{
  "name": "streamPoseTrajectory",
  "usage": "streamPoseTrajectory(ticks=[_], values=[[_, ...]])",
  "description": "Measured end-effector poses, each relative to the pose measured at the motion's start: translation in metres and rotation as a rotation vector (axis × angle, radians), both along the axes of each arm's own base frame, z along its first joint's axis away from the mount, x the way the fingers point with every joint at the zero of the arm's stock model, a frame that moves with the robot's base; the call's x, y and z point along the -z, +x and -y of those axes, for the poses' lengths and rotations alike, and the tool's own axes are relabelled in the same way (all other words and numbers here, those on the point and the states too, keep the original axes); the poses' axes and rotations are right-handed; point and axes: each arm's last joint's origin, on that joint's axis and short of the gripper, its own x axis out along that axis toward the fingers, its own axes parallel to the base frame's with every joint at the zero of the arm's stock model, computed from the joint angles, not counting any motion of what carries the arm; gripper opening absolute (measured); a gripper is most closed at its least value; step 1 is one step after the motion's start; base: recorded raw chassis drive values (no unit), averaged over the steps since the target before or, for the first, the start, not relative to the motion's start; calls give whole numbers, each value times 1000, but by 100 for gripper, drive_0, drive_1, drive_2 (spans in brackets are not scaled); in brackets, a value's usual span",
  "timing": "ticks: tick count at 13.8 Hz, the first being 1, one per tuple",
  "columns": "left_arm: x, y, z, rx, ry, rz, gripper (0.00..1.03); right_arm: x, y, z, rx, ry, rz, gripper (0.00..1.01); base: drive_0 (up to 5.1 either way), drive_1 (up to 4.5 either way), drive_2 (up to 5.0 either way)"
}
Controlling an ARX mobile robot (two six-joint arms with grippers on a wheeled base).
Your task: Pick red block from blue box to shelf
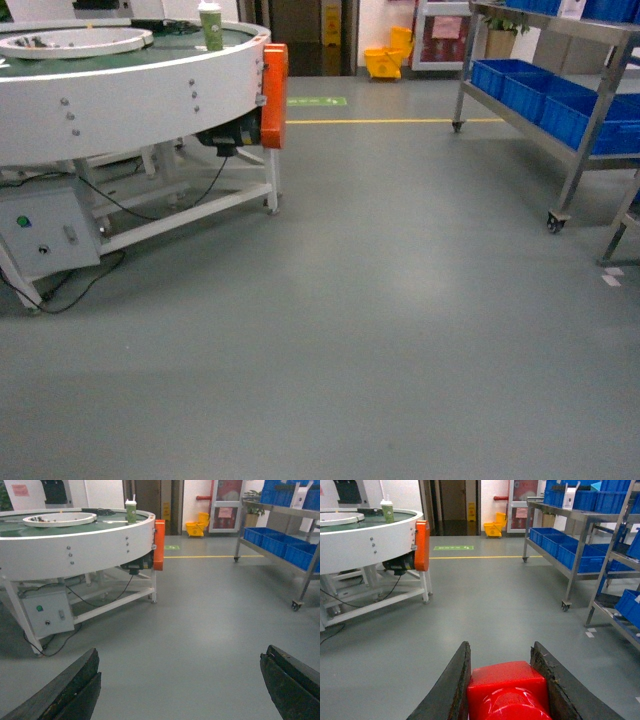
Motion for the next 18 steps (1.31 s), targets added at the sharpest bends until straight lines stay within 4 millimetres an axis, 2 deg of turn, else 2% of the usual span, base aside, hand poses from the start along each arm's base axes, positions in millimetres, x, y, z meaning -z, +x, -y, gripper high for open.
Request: streamPoseTrajectory(ticks=[18], values=[[0, 0, 0, 0, 0, -1, 98, 0, 0, 0, 0, 0, -1, 29, -9, 401, -419]])
